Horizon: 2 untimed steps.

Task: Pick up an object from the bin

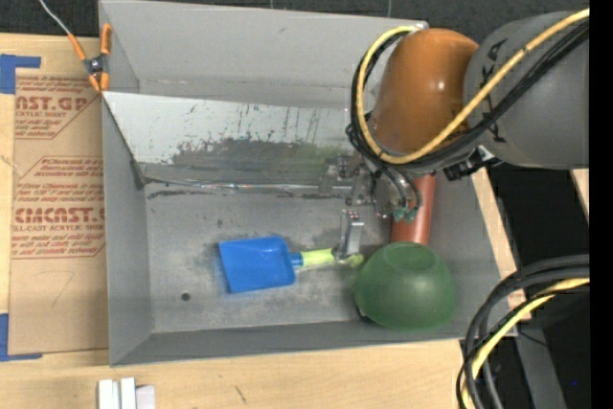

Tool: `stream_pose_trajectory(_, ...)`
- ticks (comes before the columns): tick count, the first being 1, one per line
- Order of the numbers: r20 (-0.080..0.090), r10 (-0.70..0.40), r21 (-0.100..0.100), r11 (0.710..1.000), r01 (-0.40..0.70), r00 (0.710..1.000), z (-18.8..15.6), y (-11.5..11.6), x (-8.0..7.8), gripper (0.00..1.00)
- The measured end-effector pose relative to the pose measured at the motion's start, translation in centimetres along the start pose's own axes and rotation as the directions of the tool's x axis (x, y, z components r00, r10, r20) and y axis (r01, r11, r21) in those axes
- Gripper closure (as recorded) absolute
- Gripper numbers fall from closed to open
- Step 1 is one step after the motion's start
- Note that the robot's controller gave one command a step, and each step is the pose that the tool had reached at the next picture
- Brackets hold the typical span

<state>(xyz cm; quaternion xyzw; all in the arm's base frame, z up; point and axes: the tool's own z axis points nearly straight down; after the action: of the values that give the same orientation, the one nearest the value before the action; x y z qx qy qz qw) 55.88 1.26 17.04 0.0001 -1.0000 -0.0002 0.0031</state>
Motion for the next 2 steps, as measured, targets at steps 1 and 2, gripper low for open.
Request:
stream_pose_trajectory(1, 0.008, 0.0, 0.0, 1.0, 0.0, 1.0, -0.5, 0.0, -0.2, 0.0)
stream_pose_trajectory(2, 0.005, 0.101, -0.002, 0.995, -0.101, 0.995, 5.3, 1.2, 2.6, 0.0)
